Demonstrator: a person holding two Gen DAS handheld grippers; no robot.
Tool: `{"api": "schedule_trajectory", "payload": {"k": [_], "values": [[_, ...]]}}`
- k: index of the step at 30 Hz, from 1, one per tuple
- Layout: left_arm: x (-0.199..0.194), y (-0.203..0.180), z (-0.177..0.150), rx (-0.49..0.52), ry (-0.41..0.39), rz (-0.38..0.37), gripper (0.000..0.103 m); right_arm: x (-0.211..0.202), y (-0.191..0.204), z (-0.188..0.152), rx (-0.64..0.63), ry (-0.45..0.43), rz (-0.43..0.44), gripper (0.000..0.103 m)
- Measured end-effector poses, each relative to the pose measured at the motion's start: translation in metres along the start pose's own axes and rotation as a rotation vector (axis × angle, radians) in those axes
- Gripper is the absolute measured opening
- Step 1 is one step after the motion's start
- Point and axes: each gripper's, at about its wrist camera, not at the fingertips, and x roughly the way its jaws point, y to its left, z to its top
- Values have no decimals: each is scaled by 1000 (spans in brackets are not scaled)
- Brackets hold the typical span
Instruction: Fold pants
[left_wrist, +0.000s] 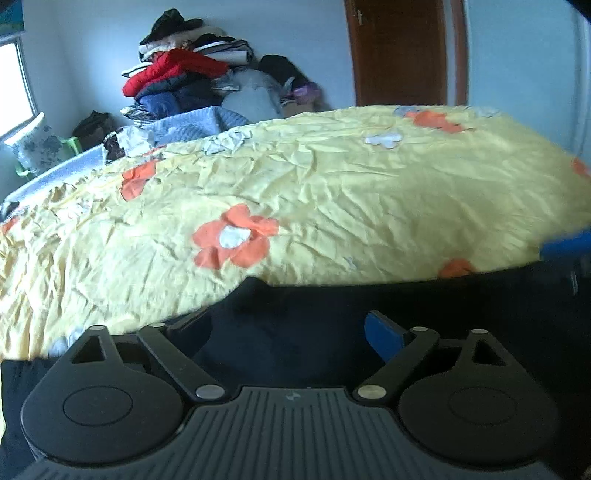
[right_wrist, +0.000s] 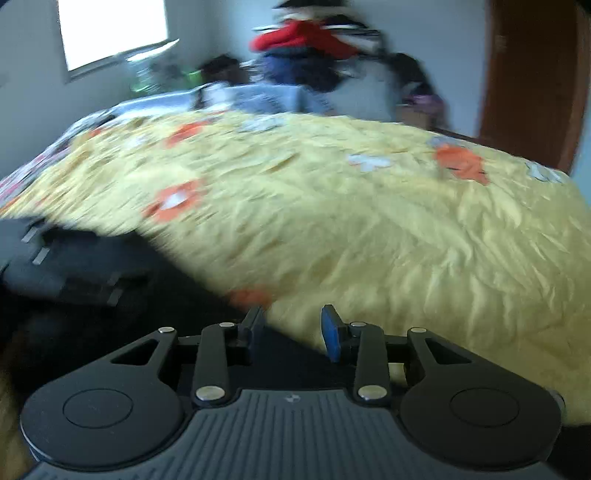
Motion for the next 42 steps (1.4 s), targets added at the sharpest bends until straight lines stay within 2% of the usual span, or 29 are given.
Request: {"api": "schedule_trajectory", "payload": {"k": [2, 3, 5, 7, 8, 10, 12, 14, 17, 20, 21, 23, 25, 26, 27, 29, 31, 35, 38, 42], "values": [[-3, -4, -5, -8, 13, -38, 97, 1, 12, -12, -87, 96, 61, 37], [0, -9, -7, -3, 27, -52, 97, 9, 18, -17, -122, 145, 54, 37], [15, -25, -9, 29, 55, -42, 98, 17, 17, -20, -109, 118, 44, 42], [23, -34, -7, 24, 8, -8, 101, 28, 7, -10, -24, 69, 22, 42], [25, -36, -5, 26, 6, 10, 99, 33, 4, -7, 3, 41, 10, 42], [18, -33, 0, 9, 9, 17, 94, 32, -4, -7, 82, 2, -32, 42], [-1, -23, -3, -13, -46, 10, 96, 11, -16, -13, 142, -76, -59, 48], [-21, -14, -9, -33, -86, 18, 98, -21, -33, -32, 235, -149, -78, 72], [-42, -5, -24, -70, -102, 20, 99, -79, -72, -84, 461, -240, -111, 74], [-47, -5, -36, -92, -80, 16, 99, -121, -115, -153, 719, -266, -46, 80], [-48, -6, -38, -93, -69, 14, 99, -128, -128, -172, 763, -264, -72, 76], [-53, -8, -42, -84, -72, 9, 98, -158, -143, -200, 885, -378, -173, 78], [-64, -9, -45, -79, -99, 12, 99, -194, -142, -215, 994, -509, -392, 80], [-68, -9, -48, -78, -109, 9, 99, -204, -140, -220, 1004, -542, -441, 80], [-72, -8, -50, -75, -116, 4, 99, -209, -142, -224, 1018, -555, -397, 80], [-75, -9, -54, -72, -112, 9, 99, -202, -148, -230, 1084, -509, -250, 80], [-75, -9, -57, -80, -97, 16, 99, -189, -151, -236, 1149, -467, -167, 79], [-81, -6, -60, -76, -91, 18, 99, -180, -153, -233, 1170, -468, -174, 78], [-84, -5, -60, -84, -95, 20, 99, -174, -160, -230, 1150, -503, -178, 78], [-86, -3, -62, -93, -79, 4, 99, -160, -169, -220, 1094, -540, -255, 76]]}}
